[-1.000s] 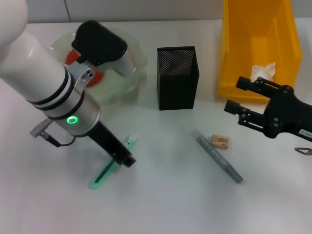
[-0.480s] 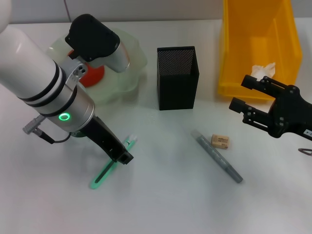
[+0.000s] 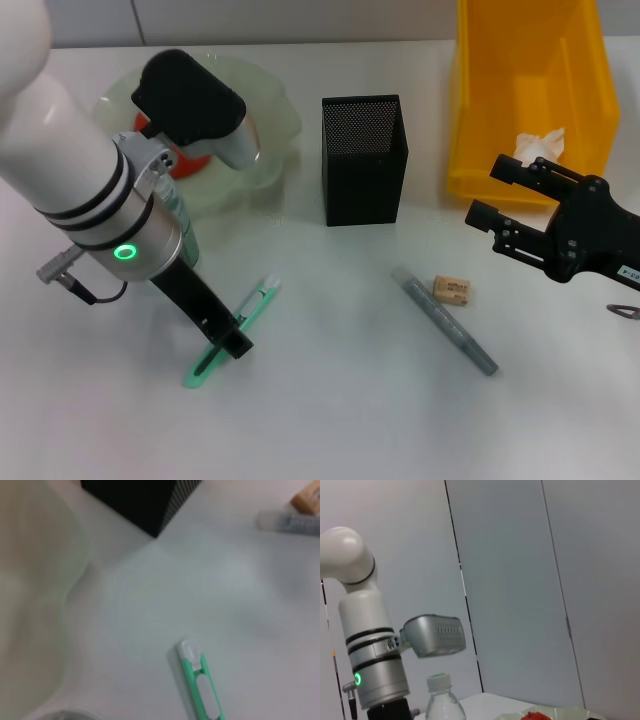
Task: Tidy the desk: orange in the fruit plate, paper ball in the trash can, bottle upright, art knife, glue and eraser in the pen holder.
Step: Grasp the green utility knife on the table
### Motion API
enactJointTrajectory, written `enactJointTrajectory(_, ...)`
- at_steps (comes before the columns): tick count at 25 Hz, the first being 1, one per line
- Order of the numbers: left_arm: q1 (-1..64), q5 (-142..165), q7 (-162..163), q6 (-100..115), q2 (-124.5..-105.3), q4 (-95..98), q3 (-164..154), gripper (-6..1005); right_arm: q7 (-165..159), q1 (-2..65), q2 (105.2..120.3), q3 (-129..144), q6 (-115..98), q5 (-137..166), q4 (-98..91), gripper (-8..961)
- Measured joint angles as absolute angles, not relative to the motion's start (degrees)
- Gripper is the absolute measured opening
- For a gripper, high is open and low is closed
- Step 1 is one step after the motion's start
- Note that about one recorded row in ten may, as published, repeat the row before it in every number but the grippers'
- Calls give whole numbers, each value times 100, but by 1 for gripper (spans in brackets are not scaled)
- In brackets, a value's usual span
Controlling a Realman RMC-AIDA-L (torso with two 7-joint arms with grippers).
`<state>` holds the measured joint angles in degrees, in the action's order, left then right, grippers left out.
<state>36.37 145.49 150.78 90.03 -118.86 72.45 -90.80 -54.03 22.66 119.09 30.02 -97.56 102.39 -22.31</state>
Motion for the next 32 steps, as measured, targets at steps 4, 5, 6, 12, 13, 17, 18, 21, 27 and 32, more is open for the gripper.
enactJointTrajectory(4,3723,14651,15085,8974,-11910,6959,-9237,561,-5402,2267,11911,3000,-9755,10239,-2231,687)
enactJointTrajectory(5,3723,14651,15085,8974,-11910,6959,-9237,576,-5401,2267,11913,3002,-9755,10238,-2231,686)
enactJointTrajectory(6,3723,14651,15085,8974,-11910,6959,-9237,590,-5401,2266,11915,3004,-9755,10238,-2232,686)
enactJointTrajectory(12,3743,14659,15095,8953,-11910,6854,-9246,603,-5399,2260,11918,3014,-9757,10238,-2232,686)
enactJointTrajectory(13,3747,14661,15095,8930,-11909,6800,-9254,603,-5398,2259,11918,3015,-9760,10238,-2231,686)
enactJointTrajectory(17,3753,14665,15099,8862,-11914,6711,-9308,602,-5397,2259,11918,3015,-9760,10239,-2220,687)
enactJointTrajectory(18,3754,14668,15100,8856,-11915,6707,-9332,602,-5397,2258,11919,3015,-9761,10238,-2219,687)
enactJointTrajectory(21,3748,14671,15122,8828,-11916,6706,-9351,598,-5396,2259,11924,3014,-9786,10238,-2216,687)
enactJointTrajectory(27,3730,14695,15142,8776,-11916,6695,-9380,580,-5397,2261,11920,3009,-9801,10238,-2215,687)
enactJointTrajectory(32,3755,14719,15151,8765,-11918,6663,-9390,561,-5396,2265,11917,3012,-9797,10239,-2215,687)
